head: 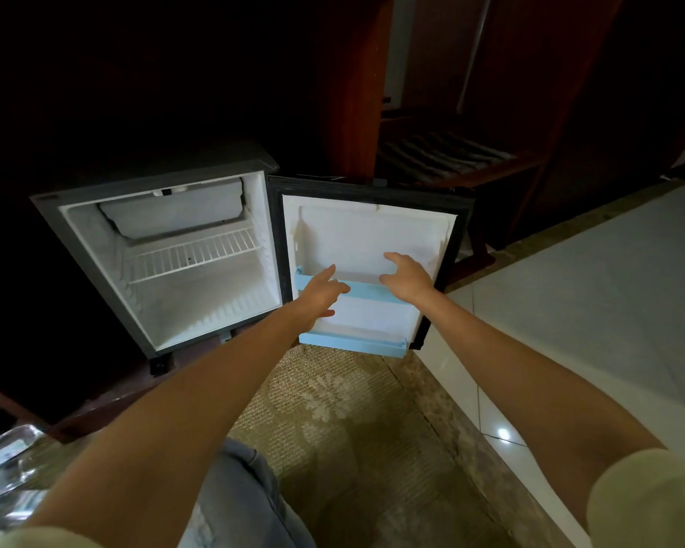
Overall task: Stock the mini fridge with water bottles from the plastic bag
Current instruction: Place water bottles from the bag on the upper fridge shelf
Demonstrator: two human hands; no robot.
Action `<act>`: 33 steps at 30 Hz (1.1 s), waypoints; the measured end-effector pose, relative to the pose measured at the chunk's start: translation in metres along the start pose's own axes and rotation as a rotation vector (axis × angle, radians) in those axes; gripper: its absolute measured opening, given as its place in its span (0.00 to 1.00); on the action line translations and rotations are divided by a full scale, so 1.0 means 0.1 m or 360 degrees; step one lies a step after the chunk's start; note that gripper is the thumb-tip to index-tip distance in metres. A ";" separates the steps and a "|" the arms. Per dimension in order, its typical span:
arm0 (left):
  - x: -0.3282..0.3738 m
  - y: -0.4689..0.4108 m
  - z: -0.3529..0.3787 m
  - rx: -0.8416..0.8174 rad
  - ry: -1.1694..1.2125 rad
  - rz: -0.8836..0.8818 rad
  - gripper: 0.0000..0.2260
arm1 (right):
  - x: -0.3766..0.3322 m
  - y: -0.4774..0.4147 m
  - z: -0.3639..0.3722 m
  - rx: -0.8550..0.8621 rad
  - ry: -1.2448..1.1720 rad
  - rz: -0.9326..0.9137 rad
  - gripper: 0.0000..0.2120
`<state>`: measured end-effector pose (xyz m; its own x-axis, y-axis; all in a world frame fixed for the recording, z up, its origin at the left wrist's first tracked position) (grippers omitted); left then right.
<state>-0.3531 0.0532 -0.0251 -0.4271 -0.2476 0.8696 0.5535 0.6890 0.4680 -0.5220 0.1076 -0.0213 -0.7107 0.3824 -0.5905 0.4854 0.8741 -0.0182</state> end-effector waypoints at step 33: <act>-2.47 2.67 -3.96 0.0780 0.0400 -0.0340 0.15 | -3.37 1.34 2.80 -0.0979 -0.0864 -0.0402 0.11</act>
<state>0.1834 0.0284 -0.0526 -0.2771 -0.5283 0.8026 0.0535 0.8255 0.5619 -0.0745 0.0122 -0.0505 -0.3417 0.0952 -0.9350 -0.1288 0.9807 0.1469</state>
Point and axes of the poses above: each hand's wrist, its own y-axis away from the middle knuckle, its own z-axis out of the palm, x = y × z, the point moved 6 cm from there along -y, towards the middle knuckle, and after that the axes turned 7 degrees about -z, right-handed, at the moved point
